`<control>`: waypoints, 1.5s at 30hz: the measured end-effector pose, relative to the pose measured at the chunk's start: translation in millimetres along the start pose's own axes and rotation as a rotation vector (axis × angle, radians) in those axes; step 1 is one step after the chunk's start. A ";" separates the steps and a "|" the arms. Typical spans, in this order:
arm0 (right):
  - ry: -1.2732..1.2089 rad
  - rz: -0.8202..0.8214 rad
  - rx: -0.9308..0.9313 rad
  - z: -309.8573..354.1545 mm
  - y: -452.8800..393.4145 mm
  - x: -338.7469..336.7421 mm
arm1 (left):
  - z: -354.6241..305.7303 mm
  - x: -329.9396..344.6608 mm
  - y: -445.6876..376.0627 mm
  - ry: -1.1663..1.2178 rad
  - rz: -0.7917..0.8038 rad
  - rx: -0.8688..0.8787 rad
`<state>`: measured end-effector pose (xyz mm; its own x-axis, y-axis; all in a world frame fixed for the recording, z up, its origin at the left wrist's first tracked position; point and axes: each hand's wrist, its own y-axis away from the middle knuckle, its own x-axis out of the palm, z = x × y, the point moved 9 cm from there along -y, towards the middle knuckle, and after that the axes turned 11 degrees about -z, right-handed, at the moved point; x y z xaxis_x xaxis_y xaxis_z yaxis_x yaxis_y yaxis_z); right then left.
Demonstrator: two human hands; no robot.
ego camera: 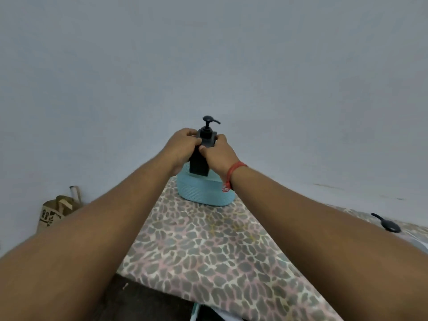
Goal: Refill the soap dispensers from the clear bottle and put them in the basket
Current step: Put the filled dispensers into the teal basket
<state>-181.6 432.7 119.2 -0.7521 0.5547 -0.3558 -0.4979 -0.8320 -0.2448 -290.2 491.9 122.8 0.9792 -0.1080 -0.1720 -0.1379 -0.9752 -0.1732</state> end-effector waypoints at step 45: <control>0.542 -0.508 -0.311 -36.6 222.1 -296.5 | -55.2 140.7 258.6 -0.462 0.147 0.630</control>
<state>-53.3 83.7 137.3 -0.1123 0.8576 -0.5019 -0.5195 -0.4813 -0.7061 -179.8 213.8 107.3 0.8023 -0.0010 -0.5969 -0.4545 -0.6494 -0.6098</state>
